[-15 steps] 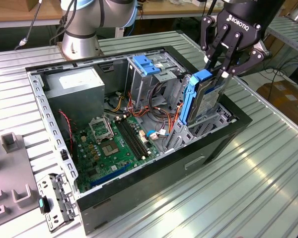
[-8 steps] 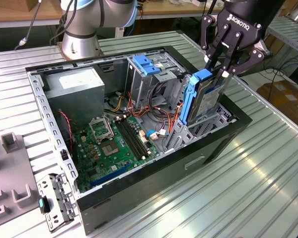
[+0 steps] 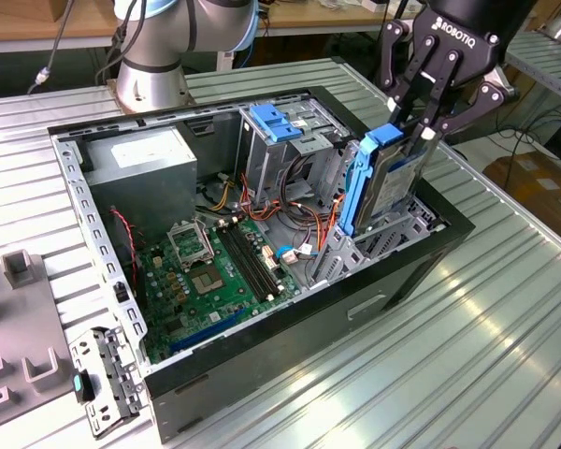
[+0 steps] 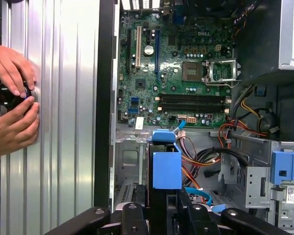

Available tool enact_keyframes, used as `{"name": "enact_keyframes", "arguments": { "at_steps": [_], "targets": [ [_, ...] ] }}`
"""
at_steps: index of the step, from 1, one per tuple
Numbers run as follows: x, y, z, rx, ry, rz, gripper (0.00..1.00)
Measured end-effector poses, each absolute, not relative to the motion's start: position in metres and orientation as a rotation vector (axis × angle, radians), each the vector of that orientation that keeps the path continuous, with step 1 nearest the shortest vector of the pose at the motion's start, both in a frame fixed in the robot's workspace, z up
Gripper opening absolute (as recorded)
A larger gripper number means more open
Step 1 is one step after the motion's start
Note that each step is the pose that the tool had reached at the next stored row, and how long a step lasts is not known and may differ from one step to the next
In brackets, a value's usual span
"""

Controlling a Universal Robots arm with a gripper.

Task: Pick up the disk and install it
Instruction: 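Insert the disk into the insertion slot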

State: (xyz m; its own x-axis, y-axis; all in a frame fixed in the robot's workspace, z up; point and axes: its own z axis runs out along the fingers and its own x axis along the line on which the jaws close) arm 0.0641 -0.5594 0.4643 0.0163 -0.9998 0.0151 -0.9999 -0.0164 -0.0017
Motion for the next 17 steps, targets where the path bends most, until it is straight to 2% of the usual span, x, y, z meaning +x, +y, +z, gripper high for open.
{"name": "enact_keyframes", "arguments": {
  "at_steps": [17],
  "targets": [
    [0.0728,-0.5594,0.4714,2.222,-2.185,-0.007,0.35]
  ]
}}
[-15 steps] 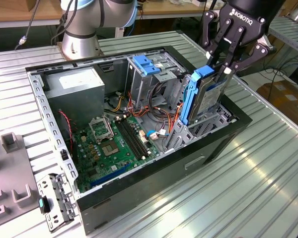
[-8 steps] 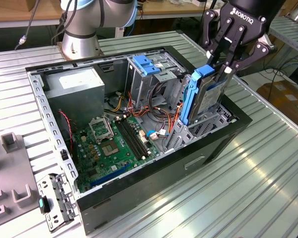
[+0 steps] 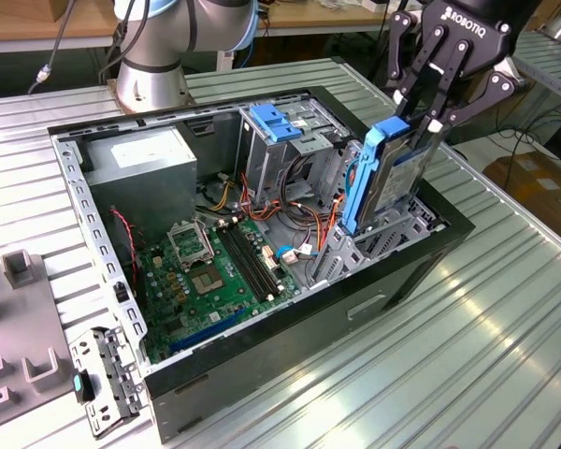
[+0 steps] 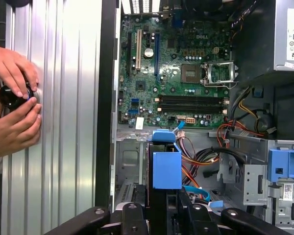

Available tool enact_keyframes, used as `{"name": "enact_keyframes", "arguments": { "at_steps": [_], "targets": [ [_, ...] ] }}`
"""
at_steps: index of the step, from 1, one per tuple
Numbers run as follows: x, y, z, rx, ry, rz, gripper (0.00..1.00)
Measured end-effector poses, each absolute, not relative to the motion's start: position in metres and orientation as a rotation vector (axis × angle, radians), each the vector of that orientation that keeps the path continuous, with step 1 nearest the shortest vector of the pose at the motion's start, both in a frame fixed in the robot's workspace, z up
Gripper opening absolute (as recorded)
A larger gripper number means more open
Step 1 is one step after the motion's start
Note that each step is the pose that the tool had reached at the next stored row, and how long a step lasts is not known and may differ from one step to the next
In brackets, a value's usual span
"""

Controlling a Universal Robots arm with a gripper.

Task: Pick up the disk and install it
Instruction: 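Insert the disk into the insertion slot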

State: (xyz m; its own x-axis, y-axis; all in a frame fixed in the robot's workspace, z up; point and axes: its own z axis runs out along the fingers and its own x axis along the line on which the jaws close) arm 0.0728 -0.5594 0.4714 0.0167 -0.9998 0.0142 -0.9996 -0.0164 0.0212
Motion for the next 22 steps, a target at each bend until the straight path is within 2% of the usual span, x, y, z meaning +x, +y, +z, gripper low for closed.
{"name": "enact_keyframes", "arguments": {
  "at_steps": [11,13,18,22],
  "targets": [
    [0.083,-0.559,0.475,2.201,-2.165,-0.052,0.35],
    [0.083,-0.559,0.473,2.176,-2.142,-0.102,0.35],
    [0.097,-0.559,0.470,2.149,-2.135,-0.135,0.35],
    [0.098,-0.559,0.467,2.090,-2.123,-0.204,0.35]
  ]
}}
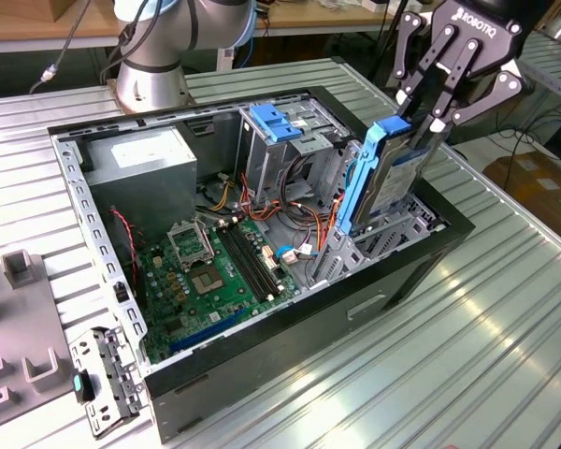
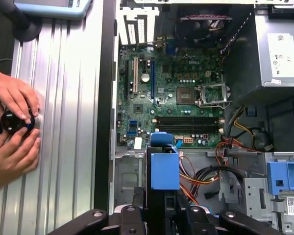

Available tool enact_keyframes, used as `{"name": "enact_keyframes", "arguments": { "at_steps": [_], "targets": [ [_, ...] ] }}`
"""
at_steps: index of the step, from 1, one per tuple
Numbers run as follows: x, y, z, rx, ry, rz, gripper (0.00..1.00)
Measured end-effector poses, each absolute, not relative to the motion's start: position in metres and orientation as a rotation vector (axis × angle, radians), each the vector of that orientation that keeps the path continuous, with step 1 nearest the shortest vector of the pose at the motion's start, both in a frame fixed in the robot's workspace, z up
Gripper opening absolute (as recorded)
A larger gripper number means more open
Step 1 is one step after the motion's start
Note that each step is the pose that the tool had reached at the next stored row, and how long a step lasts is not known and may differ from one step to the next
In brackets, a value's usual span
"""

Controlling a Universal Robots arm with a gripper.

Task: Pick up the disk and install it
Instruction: 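Insert the disk into the insertion slot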

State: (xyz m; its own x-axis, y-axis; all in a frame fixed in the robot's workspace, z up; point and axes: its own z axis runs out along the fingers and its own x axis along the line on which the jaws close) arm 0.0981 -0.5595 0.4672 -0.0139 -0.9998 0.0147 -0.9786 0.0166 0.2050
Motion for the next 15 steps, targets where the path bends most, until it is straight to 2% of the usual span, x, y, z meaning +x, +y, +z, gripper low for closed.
{"name": "enact_keyframes", "arguments": {
  "at_steps": [8,15],
  "targets": [
    [0.114,-0.559,0.465,2.063,-2.122,-0.223,0.35],
    [0.128,-0.558,0.465,2.023,-2.100,-0.273,0.35]
  ]
}}
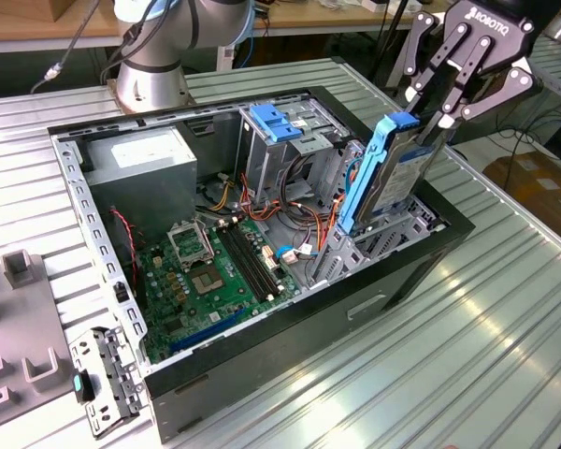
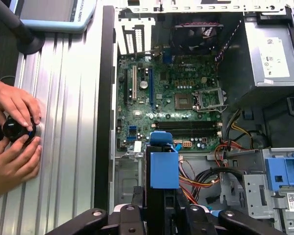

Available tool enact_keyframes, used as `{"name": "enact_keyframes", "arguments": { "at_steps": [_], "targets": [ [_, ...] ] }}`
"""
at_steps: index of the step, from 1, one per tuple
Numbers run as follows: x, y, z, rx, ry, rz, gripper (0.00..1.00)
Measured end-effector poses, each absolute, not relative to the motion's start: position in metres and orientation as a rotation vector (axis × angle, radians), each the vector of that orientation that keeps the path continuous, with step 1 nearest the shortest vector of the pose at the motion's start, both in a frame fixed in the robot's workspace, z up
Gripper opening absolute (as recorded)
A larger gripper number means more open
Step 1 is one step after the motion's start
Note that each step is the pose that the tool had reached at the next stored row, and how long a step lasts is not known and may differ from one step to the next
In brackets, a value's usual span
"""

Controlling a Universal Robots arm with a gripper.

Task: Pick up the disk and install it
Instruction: 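Insert the disk into the insertion slot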

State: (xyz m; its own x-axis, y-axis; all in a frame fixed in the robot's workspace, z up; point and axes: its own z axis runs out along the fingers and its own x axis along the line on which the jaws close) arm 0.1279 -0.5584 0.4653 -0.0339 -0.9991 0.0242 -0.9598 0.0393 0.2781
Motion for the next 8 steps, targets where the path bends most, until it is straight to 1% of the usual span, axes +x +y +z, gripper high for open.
{"name": "enact_keyframes", "arguments": {
  "at_steps": [8],
  "targets": [
    [0.1341,-0.5579,0.4609,2.010,-2.086,-0.295,0.35]
  ]
}}
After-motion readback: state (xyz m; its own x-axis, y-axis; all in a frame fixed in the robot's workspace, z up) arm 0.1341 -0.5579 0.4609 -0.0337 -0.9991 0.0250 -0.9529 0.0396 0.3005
